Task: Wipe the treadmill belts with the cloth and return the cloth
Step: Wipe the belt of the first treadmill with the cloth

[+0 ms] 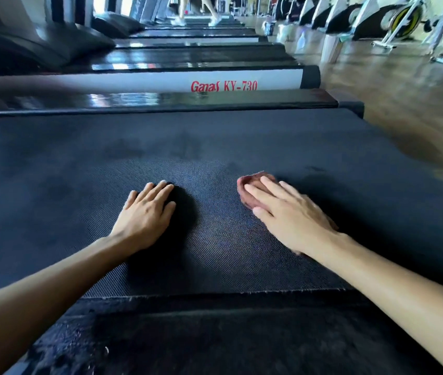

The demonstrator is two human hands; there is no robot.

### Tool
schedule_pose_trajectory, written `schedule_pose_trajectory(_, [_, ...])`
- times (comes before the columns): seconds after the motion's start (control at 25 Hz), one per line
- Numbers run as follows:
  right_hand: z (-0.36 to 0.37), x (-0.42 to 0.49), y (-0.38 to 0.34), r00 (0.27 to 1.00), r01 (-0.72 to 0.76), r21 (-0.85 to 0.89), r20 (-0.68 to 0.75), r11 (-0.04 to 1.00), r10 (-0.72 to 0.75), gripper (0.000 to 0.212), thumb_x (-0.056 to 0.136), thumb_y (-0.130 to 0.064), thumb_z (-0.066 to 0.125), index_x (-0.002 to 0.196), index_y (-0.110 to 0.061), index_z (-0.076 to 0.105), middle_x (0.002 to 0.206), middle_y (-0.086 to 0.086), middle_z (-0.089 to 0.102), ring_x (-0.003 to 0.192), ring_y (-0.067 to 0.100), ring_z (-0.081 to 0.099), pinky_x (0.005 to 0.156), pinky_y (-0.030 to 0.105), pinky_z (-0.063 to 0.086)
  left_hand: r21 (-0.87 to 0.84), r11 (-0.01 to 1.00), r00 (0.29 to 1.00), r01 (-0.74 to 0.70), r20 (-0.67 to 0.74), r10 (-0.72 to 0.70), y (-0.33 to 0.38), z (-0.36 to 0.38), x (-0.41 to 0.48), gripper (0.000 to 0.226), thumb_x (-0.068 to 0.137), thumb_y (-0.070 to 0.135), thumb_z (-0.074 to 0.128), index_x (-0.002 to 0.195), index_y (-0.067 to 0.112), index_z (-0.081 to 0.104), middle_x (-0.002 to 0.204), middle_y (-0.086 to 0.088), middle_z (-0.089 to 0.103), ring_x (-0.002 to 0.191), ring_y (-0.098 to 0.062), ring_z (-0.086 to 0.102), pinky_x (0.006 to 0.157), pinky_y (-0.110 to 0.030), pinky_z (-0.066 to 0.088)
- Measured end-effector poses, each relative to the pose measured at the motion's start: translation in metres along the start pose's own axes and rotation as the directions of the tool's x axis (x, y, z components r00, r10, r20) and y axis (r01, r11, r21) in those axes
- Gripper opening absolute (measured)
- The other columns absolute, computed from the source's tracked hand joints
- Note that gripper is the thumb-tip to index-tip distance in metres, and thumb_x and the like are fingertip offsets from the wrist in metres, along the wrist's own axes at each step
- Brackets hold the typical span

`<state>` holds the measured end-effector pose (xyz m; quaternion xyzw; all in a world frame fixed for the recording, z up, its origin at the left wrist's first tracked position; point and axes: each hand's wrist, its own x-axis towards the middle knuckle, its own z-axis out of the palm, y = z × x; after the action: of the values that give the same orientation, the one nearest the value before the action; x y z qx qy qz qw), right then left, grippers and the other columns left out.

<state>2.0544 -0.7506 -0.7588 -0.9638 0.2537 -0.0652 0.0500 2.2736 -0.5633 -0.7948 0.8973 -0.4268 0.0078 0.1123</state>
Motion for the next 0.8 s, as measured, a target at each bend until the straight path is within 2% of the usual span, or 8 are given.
schedule_pose_trajectory(0.08, [0.008, -0.027, -0.015, 0.987, 0.148, -0.001, -0.063, 0.989, -0.148, 0.052, 0.096, -0.055, 0.028, 0.147, -0.054, 0.018, 0.162, -0.016, 0.010, 0.149, 0.018, 0.013, 0.117, 0.038, 0.020, 0.002, 1.000, 1.000, 0.005, -0.012, -0.005, 0.003, -0.001, 0.001, 0.054, 0.102, 0.042, 0.029, 0.153, 0.027, 0.022, 0.161, 0.010, 0.013, 0.149, -0.015, 0.004, 0.120, -0.042, 0.003])
schedule_pose_trajectory(0.16, [0.010, -0.051, -0.026, 0.940, 0.340, 0.061, -0.011, 0.939, -0.340, 0.051, 0.097, -0.055, 0.029, 0.146, -0.057, 0.015, 0.161, -0.020, 0.007, 0.149, 0.013, 0.009, 0.118, 0.037, 0.018, -0.002, 1.000, 1.000, -0.004, 0.008, 0.004, 0.005, -0.003, 0.008, 0.055, 0.102, 0.042, 0.030, 0.154, 0.027, 0.020, 0.161, 0.010, 0.011, 0.149, -0.015, 0.003, 0.120, -0.043, 0.002])
schedule_pose_trajectory(0.2, [0.006, -0.047, -0.020, 0.940, 0.339, 0.080, 0.017, 0.937, -0.341, 0.050, 0.099, -0.053, 0.032, 0.146, -0.058, 0.014, 0.161, -0.022, 0.005, 0.149, 0.010, 0.007, 0.118, 0.035, 0.016, 0.000, 1.000, 1.000, -0.006, 0.020, 0.006, 0.005, -0.003, 0.013, 0.055, 0.102, 0.042, 0.030, 0.154, 0.026, 0.020, 0.161, 0.009, 0.010, 0.149, -0.015, 0.003, 0.120, -0.044, 0.002])
schedule_pose_trajectory(0.36, [0.003, 0.001, -0.003, 0.997, -0.039, 0.005, -0.063, 0.999, 0.039, 0.052, 0.099, -0.047, 0.039, 0.148, -0.050, 0.021, 0.161, -0.016, 0.012, 0.147, 0.020, 0.015, 0.117, 0.039, 0.020, 0.015, 1.000, 1.000, -0.013, 0.016, 0.012, 0.011, 0.003, 0.030, 0.056, 0.102, 0.044, 0.029, 0.153, 0.022, 0.022, 0.161, 0.006, 0.014, 0.149, -0.019, 0.008, 0.118, -0.049, 0.008])
schedule_pose_trajectory(0.52, [0.011, -0.015, -0.032, 0.965, 0.262, 0.015, -0.036, 0.965, -0.262, 0.052, 0.100, -0.049, 0.039, 0.148, -0.052, 0.019, 0.161, -0.018, 0.011, 0.147, 0.013, 0.012, 0.116, 0.036, 0.020, -0.003, 1.000, 1.000, -0.019, 0.002, 0.019, 0.005, 0.007, 0.045, 0.057, 0.101, 0.046, 0.029, 0.153, 0.023, 0.022, 0.161, 0.009, 0.014, 0.149, -0.017, 0.007, 0.118, -0.050, 0.008])
schedule_pose_trajectory(0.56, [0.005, -0.006, -0.024, 0.966, 0.259, 0.031, -0.021, 0.965, -0.258, 0.051, 0.100, -0.050, 0.038, 0.147, -0.053, 0.019, 0.161, -0.020, 0.010, 0.146, 0.010, 0.012, 0.115, 0.034, 0.020, -0.007, 1.000, 1.000, -0.015, 0.000, 0.015, 0.003, 0.008, 0.048, 0.058, 0.101, 0.047, 0.029, 0.153, 0.023, 0.022, 0.161, 0.009, 0.014, 0.149, -0.016, 0.007, 0.118, -0.051, 0.008])
schedule_pose_trajectory(0.72, [0.012, 0.085, 0.022, 0.991, -0.128, -0.037, -0.037, 0.991, 0.126, 0.050, 0.100, -0.045, 0.038, 0.148, -0.046, 0.024, 0.161, -0.012, 0.015, 0.143, 0.024, 0.023, 0.112, 0.043, 0.027, 0.008, 1.000, 1.000, -0.001, 0.020, 0.001, -0.001, 0.009, 0.067, 0.059, 0.101, 0.049, 0.026, 0.154, 0.024, 0.019, 0.161, 0.009, 0.012, 0.149, -0.016, 0.005, 0.119, -0.051, 0.004])
schedule_pose_trajectory(0.8, [0.016, 0.122, 0.012, 0.981, -0.192, -0.043, -0.036, 0.980, 0.191, 0.049, 0.099, -0.043, 0.038, 0.147, -0.042, 0.027, 0.159, -0.007, 0.020, 0.139, 0.029, 0.028, 0.108, 0.048, 0.030, 0.014, 1.000, 1.000, -0.015, 0.015, 0.015, -0.001, 0.007, 0.081, 0.057, 0.101, 0.048, 0.025, 0.152, 0.023, 0.023, 0.160, 0.009, 0.017, 0.148, -0.015, 0.010, 0.118, -0.050, 0.008])
